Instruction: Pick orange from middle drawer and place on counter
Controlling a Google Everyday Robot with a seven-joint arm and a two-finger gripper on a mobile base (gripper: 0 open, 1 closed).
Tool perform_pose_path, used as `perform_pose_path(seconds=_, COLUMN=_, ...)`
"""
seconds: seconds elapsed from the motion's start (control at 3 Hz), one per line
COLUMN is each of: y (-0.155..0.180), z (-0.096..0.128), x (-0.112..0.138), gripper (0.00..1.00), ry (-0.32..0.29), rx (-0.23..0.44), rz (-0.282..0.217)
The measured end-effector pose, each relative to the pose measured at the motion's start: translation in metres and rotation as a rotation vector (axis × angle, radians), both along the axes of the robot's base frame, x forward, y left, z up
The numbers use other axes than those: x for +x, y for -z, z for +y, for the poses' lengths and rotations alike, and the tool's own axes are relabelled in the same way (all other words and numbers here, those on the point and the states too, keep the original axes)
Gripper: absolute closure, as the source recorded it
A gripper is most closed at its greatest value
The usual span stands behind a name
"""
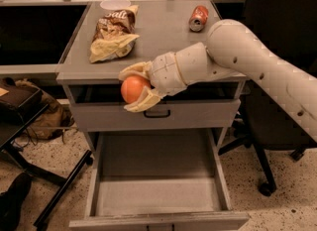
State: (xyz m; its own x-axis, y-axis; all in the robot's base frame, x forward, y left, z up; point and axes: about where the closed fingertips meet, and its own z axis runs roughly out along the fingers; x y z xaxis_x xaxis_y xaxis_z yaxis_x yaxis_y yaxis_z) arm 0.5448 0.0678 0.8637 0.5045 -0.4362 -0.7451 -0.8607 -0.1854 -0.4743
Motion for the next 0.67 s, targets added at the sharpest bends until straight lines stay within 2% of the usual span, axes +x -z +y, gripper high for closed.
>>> perform_pose_path(seconds=0.33, y=-0.018, z=-0.004, x=0.035, gripper=1.0, ry=0.038, rx=0.025, rz=-0.048)
perform_pose_path(seconds=0.67, y=-0.036, z=-0.014, x=0.089, gripper=1.0, ry=0.166, rx=0.004, rz=-0.132)
